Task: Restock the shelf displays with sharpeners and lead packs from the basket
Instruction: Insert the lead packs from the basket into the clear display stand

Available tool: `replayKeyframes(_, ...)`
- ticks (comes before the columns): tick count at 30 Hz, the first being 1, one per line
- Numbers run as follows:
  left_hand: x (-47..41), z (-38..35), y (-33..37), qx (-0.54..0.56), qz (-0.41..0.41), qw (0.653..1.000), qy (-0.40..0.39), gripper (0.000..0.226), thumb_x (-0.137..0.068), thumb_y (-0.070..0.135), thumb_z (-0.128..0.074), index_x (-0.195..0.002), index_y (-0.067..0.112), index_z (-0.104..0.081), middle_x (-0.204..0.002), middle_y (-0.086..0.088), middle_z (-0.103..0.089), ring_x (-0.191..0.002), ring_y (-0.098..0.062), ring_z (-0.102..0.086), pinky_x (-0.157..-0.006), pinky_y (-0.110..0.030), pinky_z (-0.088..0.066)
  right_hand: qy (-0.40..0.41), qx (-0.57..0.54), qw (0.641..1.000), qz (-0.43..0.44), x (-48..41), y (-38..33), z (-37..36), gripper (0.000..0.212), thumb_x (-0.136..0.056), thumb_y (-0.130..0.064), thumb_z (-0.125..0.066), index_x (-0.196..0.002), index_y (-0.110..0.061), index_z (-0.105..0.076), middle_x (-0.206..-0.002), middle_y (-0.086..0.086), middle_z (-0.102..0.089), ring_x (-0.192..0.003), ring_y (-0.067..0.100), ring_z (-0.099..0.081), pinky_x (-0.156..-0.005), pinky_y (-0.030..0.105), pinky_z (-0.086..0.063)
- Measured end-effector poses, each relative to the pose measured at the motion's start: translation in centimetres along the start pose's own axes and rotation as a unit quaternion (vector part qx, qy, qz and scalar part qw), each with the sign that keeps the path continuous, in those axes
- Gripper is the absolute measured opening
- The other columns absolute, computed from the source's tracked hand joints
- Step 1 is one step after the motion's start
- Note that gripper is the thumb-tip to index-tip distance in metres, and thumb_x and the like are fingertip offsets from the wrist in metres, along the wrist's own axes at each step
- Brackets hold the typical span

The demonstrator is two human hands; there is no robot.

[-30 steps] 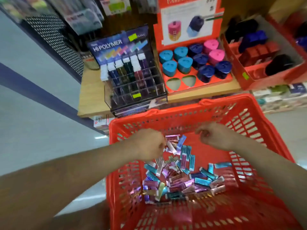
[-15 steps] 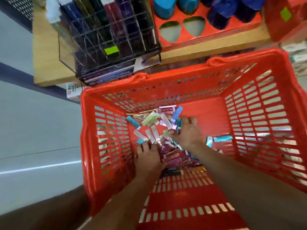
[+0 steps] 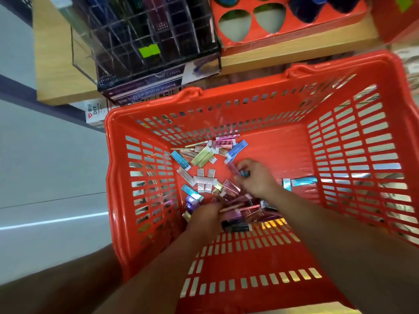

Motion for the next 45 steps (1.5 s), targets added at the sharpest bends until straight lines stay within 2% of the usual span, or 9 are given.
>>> replayKeyframes(3, 0.3, 1.9, -2.5, 0.219, 0.117, 0.967, 0.063, 0.012, -0.097, 0.024, -0.050, -0.099, 0.021, -0.062, -0.089, -0.004, -0.065, -0.076, -0.021, -0.059, -0.064, -0.029, -0.046, 0.016, -0.204, 0.973, -0.107, 0.5, 2.7, 1.7, 0.012, -0.091, -0.010, -0.065, -0.084, -0.019, -0.066, -0.081, 0.001, -0.069, -0.083, 0.027, -0.066, -0.078, 0.036, -0.052)
replayKeyframes(6, -0.6, 2.9, -3.0, 0.348, 0.170, 0.915, 0.109, 0.019, -0.099, 0.013, -0.043, -0.092, 0.018, -0.061, -0.080, -0.007, -0.060, -0.063, -0.017, -0.053, -0.054, -0.027, -0.042, 0.020, -0.364, 0.907, -0.211, 2.0, 4.3, 1.7, 0.008, -0.092, -0.013, -0.060, -0.090, -0.008, -0.066, -0.075, 0.008, -0.065, -0.062, 0.024, -0.060, -0.058, 0.032, -0.048)
replayKeyframes(12, -2.1, 5.0, -0.3, 0.242, 0.146, 0.944, 0.170, 0.024, -0.100, 0.021, -0.041, -0.113, 0.017, -0.061, -0.103, -0.006, -0.066, -0.080, -0.021, -0.059, -0.068, -0.027, -0.045, -0.002, -0.473, 0.841, -0.261, 3.4, 4.9, 1.7, 0.016, -0.088, -0.020, -0.056, -0.076, -0.011, -0.061, -0.058, 0.002, -0.053, -0.054, 0.015, -0.059, -0.050, 0.024, -0.049)
replayKeyframes(19, -2.9, 3.3, 3.1, 0.098, 0.142, 0.967, 0.186, 0.045, -0.087, 0.045, -0.062, -0.121, 0.017, -0.052, -0.105, -0.006, -0.067, -0.098, -0.028, -0.063, -0.075, -0.035, -0.049, -0.063, -0.364, 0.909, -0.193, 3.8, 3.5, 1.2, 0.016, -0.092, 0.002, -0.057, -0.105, -0.002, -0.065, -0.086, 0.014, -0.075, -0.061, 0.021, -0.067, -0.045, 0.024, -0.040)
replayKeyframes(25, -3.5, 2.9, 4.6, 0.231, 0.085, 0.967, 0.069, 0.029, -0.095, 0.034, -0.054, -0.120, 0.019, -0.061, -0.109, -0.005, -0.066, -0.094, -0.022, -0.062, -0.080, -0.029, -0.047, -0.040, -0.347, 0.917, -0.192, 3.5, 3.5, 2.5, 0.051, -0.070, 0.023, -0.030, -0.101, -0.006, -0.057, -0.069, 0.015, -0.051, -0.051, 0.026, -0.059, -0.046, 0.030, -0.037)
replayKeyframes(30, -0.9, 6.6, 7.5, 0.395, 0.028, 0.918, -0.022, 0.021, -0.100, 0.017, -0.048, -0.087, 0.008, -0.062, -0.081, -0.010, -0.067, -0.039, 0.000, -0.041, -0.040, -0.014, -0.033, -0.117, -0.359, 0.910, -0.169, 5.3, 0.8, 2.7, 0.020, -0.091, -0.022, -0.052, -0.099, -0.011, -0.067, -0.064, 0.006, -0.058, -0.046, 0.018, -0.047, -0.042, 0.025, -0.038)
replayKeyframes(34, 1.5, 10.6, 11.1, 0.453, -0.036, 0.891, 0.010, 0.018, -0.099, 0.010, -0.049, -0.083, 0.007, -0.057, -0.050, 0.004, -0.060, -0.034, -0.003, -0.047, -0.039, -0.015, -0.036, -0.144, -0.388, 0.904, -0.111, 7.7, -3.9, 3.2, 0.051, -0.086, -0.062, -0.056, -0.087, -0.013, -0.068, -0.063, 0.008, -0.062, -0.049, 0.017, -0.053, -0.042, 0.022, -0.039)
replayKeyframes(39, 5.1, 16.7, 12.3, 0.484, -0.065, 0.858, 0.159, 0.019, -0.093, 0.007, -0.059, -0.111, 0.008, -0.063, -0.079, -0.004, -0.061, -0.050, -0.003, -0.049, -0.044, -0.012, -0.036, -0.140, -0.537, 0.832, -0.002, 11.0, -9.9, 5.4, 0.028, -0.081, -0.028, -0.065, -0.101, -0.008, -0.064, -0.069, 0.009, -0.065, -0.049, 0.015, -0.052, -0.036, 0.018, -0.037)
replayKeyframes(45, 11.4, 23.2, 14.6, 0.539, -0.135, 0.804, 0.214, 0.014, -0.096, 0.008, -0.053, -0.093, 0.016, -0.064, -0.061, 0.000, -0.050, -0.038, -0.003, -0.042, -0.036, -0.014, -0.031, -0.120, -0.566, 0.813, 0.064, 15.7, -14.6, 7.8, 0.031, -0.093, 0.003, -0.041, -0.108, -0.006, -0.065, -0.073, 0.011, -0.067, -0.053, 0.015, -0.059, -0.035, 0.017, -0.038)
Point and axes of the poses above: each hand's wrist, its own x-axis away from the middle knuckle, its own z-axis out of the back of the hand, y = z × x, the point moved 8 cm from there along -x, towards the middle knuckle
